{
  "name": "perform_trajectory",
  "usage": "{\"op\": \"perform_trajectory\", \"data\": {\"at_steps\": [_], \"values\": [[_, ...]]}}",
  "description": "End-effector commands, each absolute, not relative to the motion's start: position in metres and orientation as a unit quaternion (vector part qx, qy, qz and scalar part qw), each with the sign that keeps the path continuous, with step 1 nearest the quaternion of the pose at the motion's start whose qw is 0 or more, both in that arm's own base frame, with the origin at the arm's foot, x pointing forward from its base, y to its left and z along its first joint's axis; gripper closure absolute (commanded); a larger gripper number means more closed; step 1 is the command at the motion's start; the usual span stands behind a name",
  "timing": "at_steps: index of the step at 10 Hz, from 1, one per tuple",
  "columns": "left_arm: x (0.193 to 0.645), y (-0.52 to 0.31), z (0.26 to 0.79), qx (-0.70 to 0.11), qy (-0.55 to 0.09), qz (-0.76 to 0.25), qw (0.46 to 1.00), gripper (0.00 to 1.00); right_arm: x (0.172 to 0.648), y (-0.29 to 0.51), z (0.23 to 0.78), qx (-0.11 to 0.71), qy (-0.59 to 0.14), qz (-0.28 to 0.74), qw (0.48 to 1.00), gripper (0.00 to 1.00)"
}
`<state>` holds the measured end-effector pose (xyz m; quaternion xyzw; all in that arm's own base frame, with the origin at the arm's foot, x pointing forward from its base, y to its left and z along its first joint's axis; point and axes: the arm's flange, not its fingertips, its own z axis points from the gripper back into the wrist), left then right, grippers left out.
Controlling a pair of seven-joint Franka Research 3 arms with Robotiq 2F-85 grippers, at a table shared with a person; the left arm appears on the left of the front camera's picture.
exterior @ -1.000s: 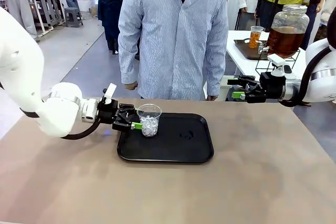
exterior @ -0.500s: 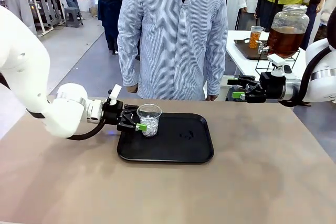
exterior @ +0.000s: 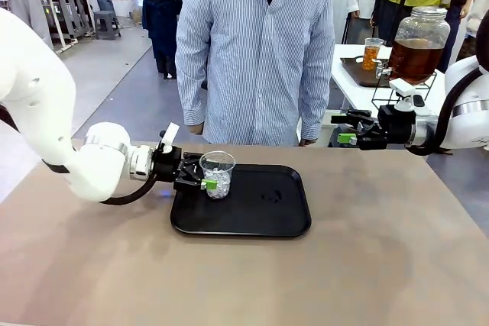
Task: Pour the drink into the iced cup.
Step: Pick up the iced cup indicated by the human and present it to them.
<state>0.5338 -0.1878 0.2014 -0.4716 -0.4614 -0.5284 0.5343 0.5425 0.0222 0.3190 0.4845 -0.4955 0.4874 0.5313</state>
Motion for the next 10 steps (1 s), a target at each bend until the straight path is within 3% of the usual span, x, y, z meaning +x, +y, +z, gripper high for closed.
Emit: {"op": "perform_trajectory", "data": {"at_steps": [1,3,4,5,10], "values": [[0.533,-0.193,0.198,-0.466,-0.482,-0.52,0.53,0.0,0.543,0.022,0.322,0.485,-0.495,0.489,0.53,0.0],[0.533,-0.195,0.196,-0.47,-0.48,-0.519,0.528,0.0,0.543,0.022,0.322,0.485,-0.495,0.489,0.53,0.0],[0.533,-0.195,0.196,-0.473,-0.472,-0.519,0.533,0.11,0.543,0.022,0.322,0.485,-0.495,0.489,0.53,0.0],[0.533,-0.195,0.196,-0.47,-0.475,-0.525,0.527,0.31,0.543,0.022,0.322,0.485,-0.495,0.489,0.53,0.0],[0.526,-0.196,0.209,-0.468,-0.497,-0.529,0.504,0.31,0.543,0.022,0.322,0.485,-0.495,0.489,0.53,0.0]]}}
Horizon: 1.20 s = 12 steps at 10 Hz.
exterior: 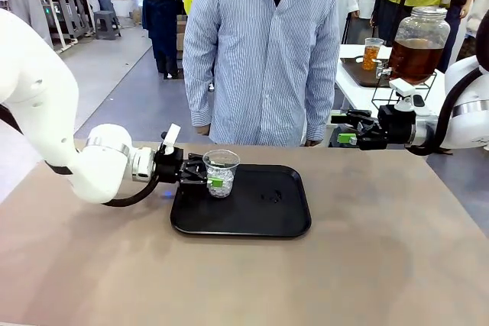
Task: Pour the drink into the iced cup.
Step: Pick up the iced cup indicated by the human and present it to them.
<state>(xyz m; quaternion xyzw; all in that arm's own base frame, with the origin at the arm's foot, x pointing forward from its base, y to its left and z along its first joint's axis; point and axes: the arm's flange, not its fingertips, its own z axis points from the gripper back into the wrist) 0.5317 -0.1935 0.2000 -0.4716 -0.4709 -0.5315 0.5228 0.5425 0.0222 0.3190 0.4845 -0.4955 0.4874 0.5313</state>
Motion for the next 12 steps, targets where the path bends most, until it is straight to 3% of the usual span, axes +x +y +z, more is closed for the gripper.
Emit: {"op": "perform_trajectory", "data": {"at_steps": [1,7,12], "values": [[0.524,-0.199,0.224,-0.465,-0.507,-0.528,0.498,0.31,0.543,0.022,0.322,0.485,-0.495,0.489,0.53,0.0],[0.55,-0.245,0.35,-0.455,-0.523,-0.518,0.502,0.31,0.543,0.022,0.322,0.485,-0.495,0.489,0.53,0.0],[0.555,-0.243,0.368,-0.454,-0.522,-0.522,0.498,0.31,0.543,0.022,0.322,0.485,-0.495,0.489,0.53,0.0]]}}
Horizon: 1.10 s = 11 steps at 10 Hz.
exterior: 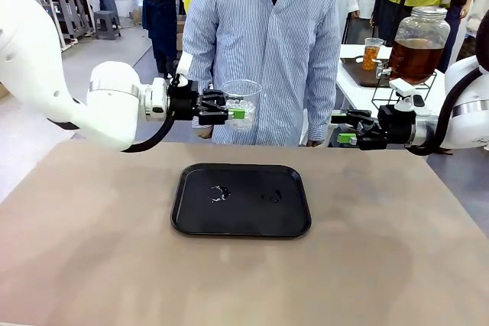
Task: Pour the drink into the iced cup.
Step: Pick up the iced cup indicated by the human and present it to them, then open the gripper to release the iced cup you were holding.
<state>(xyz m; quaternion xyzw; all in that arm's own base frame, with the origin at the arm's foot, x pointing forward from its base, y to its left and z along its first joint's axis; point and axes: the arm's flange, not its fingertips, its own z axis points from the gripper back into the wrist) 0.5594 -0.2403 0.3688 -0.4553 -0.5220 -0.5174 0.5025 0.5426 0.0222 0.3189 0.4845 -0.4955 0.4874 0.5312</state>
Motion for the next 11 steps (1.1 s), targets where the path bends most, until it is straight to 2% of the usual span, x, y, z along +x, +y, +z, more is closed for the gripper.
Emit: {"op": "perform_trajectory", "data": {"at_steps": [1,11], "values": [[0.5553,-0.2432,0.3675,-0.454,-0.522,-0.522,0.498,0.31,0.5435,0.0224,0.3217,0.485,-0.495,0.489,0.53,0.0],[0.5553,-0.2432,0.3675,-0.454,-0.522,-0.522,0.498,0.31,0.5435,0.0224,0.3217,0.485,-0.495,0.489,0.53,0.0]]}}
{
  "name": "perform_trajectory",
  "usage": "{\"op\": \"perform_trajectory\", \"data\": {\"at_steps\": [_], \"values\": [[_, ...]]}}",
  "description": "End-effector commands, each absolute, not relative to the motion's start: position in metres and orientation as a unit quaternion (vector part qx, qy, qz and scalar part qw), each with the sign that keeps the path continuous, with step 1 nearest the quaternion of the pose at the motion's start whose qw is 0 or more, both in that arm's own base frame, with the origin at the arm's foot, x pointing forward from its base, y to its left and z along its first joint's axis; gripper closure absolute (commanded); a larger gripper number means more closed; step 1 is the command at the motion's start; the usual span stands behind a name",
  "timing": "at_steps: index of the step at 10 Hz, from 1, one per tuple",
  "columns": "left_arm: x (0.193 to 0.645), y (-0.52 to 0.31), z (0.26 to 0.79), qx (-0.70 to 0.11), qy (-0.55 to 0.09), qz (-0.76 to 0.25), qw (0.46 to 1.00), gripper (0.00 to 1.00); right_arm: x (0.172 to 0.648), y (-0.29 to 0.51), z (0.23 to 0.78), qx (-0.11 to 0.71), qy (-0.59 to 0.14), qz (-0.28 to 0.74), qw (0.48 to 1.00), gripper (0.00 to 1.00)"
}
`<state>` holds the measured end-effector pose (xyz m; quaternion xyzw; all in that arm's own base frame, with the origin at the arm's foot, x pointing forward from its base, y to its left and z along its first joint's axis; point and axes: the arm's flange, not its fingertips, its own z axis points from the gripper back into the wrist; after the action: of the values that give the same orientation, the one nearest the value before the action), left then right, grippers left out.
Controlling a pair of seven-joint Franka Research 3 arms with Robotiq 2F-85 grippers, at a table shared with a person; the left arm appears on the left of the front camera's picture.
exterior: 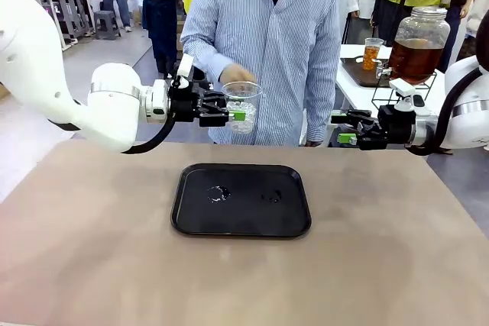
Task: Pour the drink into the iced cup.
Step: Open the gripper to release the iced cup you were holding.
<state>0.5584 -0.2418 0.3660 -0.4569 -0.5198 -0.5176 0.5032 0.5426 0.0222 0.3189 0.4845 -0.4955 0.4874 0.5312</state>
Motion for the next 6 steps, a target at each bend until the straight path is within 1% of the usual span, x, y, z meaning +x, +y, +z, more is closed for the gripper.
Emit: {"op": "perform_trajectory", "data": {"at_steps": [1,6], "values": [[0.5553,-0.2432,0.3675,-0.454,-0.522,-0.522,0.498,0.31,0.5435,0.0224,0.3217,0.485,-0.495,0.489,0.53,0.0],[0.5553,-0.2432,0.3675,-0.454,-0.522,-0.522,0.498,0.31,0.5435,0.0224,0.3217,0.485,-0.495,0.489,0.53,0.0]]}}
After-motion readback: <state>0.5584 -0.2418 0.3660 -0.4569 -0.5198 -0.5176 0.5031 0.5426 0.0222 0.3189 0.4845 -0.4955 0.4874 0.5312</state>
